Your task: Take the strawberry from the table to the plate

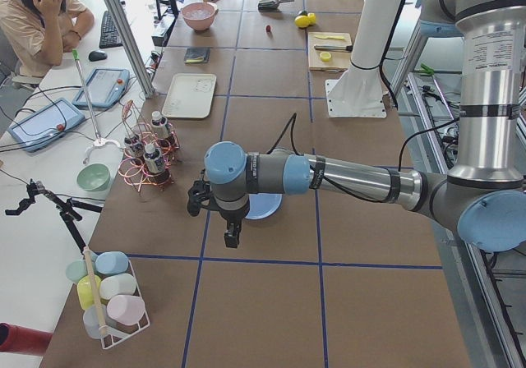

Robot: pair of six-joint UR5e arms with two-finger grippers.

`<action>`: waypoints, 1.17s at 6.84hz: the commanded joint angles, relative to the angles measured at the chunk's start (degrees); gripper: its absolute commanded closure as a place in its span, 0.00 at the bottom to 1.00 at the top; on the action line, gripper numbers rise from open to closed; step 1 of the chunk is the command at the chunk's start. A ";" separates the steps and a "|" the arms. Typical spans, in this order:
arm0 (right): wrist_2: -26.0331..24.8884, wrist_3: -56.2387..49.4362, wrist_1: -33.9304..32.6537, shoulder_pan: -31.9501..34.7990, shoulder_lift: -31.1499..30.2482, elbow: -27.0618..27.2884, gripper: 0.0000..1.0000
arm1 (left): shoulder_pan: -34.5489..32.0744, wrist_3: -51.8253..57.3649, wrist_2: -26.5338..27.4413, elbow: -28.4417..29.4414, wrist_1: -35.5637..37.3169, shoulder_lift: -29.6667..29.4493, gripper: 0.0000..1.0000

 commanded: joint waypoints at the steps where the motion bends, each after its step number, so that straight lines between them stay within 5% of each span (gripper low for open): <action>1: 0.07 0.00 0.01 -0.18 0.09 -0.02 0.00 | -0.26 0.68 0.13 -2.61 -0.57 0.74 0.00; 5: 2.70 0.44 2.36 -0.79 -1.75 0.15 0.00 | 1.49 0.51 -0.31 -3.51 -0.57 0.40 0.00; 8: 3.68 4.19 17.72 -5.52 -7.11 0.07 0.00 | 3.61 0.77 -0.22 -3.08 -1.18 -0.03 0.00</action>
